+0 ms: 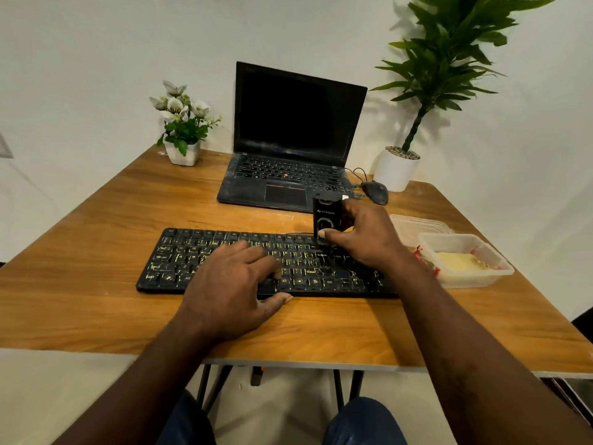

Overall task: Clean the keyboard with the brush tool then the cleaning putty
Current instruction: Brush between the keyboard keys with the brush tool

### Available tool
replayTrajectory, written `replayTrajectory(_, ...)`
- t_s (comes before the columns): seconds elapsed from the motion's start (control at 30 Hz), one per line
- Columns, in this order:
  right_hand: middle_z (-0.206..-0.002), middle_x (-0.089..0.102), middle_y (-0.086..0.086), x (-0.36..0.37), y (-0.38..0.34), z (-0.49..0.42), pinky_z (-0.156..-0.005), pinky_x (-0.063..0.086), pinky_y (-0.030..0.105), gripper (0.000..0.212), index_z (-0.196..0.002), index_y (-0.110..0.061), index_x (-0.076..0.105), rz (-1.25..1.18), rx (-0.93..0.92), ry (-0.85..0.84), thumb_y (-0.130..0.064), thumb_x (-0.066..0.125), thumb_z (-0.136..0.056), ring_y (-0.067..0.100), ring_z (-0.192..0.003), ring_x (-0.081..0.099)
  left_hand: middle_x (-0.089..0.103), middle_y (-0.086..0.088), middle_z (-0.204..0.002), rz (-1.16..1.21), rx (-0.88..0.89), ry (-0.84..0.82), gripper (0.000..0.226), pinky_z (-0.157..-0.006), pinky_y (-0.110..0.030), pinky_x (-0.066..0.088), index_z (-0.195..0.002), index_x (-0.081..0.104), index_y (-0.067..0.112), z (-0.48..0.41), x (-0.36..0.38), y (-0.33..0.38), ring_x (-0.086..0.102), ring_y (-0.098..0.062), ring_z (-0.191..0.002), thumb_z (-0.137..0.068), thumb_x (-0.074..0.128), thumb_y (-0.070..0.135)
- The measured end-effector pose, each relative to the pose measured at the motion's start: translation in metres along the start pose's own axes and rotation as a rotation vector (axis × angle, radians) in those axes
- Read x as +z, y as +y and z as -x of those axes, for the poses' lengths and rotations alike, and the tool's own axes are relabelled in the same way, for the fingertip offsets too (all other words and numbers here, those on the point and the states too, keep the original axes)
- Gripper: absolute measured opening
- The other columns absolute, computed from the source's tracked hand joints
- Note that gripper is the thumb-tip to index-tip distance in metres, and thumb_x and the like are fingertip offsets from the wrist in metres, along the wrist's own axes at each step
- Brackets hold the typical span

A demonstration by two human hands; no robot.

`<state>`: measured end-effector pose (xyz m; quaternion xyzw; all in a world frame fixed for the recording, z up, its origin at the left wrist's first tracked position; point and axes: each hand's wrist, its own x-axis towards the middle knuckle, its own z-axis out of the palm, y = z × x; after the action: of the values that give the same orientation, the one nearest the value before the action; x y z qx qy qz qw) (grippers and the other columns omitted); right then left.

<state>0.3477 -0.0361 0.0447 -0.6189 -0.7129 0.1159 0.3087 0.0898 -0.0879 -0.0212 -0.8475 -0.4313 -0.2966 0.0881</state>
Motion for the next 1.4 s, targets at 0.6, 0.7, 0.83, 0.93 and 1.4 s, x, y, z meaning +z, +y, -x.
replayTrajectory(0.6, -0.120, 0.071, -0.003, 0.011, -0.012, -0.017, -0.084, 0.056, 0.028, 0.061, -0.133, -0.018, 0.061, 0.015, 0.062, 0.034, -0.032, 0.087, -0.080, 0.016, -0.105, 0.067, 0.061, 0.012, -0.088, 0.047, -0.011, 0.004, 0.040, -0.070, -0.030, 0.038, -0.096, 0.066, 0.032, 0.000, -0.003, 0.001, 0.046, -0.009, -0.082, -0.082, 0.060, 0.070)
replayTrajectory(0.7, -0.122, 0.071, -0.001, 0.014, -0.015, -0.017, -0.079, 0.052, 0.022, 0.064, -0.135, -0.018, 0.059, -0.045, 0.056, -0.075, -0.030, 0.087, -0.079, 0.015, -0.103, 0.068, 0.062, 0.012, -0.089, 0.038, -0.007, 0.002, 0.040, -0.070, -0.030, 0.037, -0.096, 0.066, 0.032, 0.000, -0.003, 0.000, 0.047, -0.009, -0.082, -0.082, 0.062, 0.069)
replayTrajectory(0.83, -0.123, 0.070, -0.002, 0.014, -0.018, -0.021, -0.080, 0.050, 0.022, 0.064, -0.134, -0.020, 0.059, 0.083, 0.030, 0.022, -0.032, 0.088, -0.078, 0.015, -0.106, 0.066, 0.061, 0.013, -0.089, 0.045, -0.016, -0.005, 0.041, -0.071, -0.030, 0.038, -0.098, 0.067, 0.032, 0.001, -0.003, 0.001, 0.043, -0.007, -0.083, -0.083, 0.059, 0.070)
replayTrajectory(0.93, -0.124, 0.069, -0.002, 0.014, -0.019, -0.021, -0.081, 0.056, 0.026, 0.065, -0.135, -0.022, 0.058, -0.067, 0.044, -0.101, -0.031, 0.088, -0.078, 0.016, -0.107, 0.068, 0.061, 0.012, -0.090, 0.047, -0.018, -0.005, 0.042, -0.071, -0.030, 0.039, -0.098, 0.067, 0.032, 0.000, -0.003, 0.001, 0.041, -0.007, -0.084, -0.083, 0.057, 0.070)
replayTrajectory(1.4, -0.120, 0.068, -0.004, 0.008, -0.024, -0.016, -0.087, 0.054, 0.028, 0.062, -0.132, -0.023, 0.056, -0.146, 0.050, -0.069, -0.027, 0.087, -0.079, 0.018, -0.112, 0.066, 0.061, 0.012, -0.089, 0.042, -0.004, 0.007, 0.038, -0.070, -0.031, 0.043, -0.097, 0.066, 0.033, 0.003, -0.004, 0.000, 0.047, -0.010, -0.084, -0.084, 0.061, 0.068)
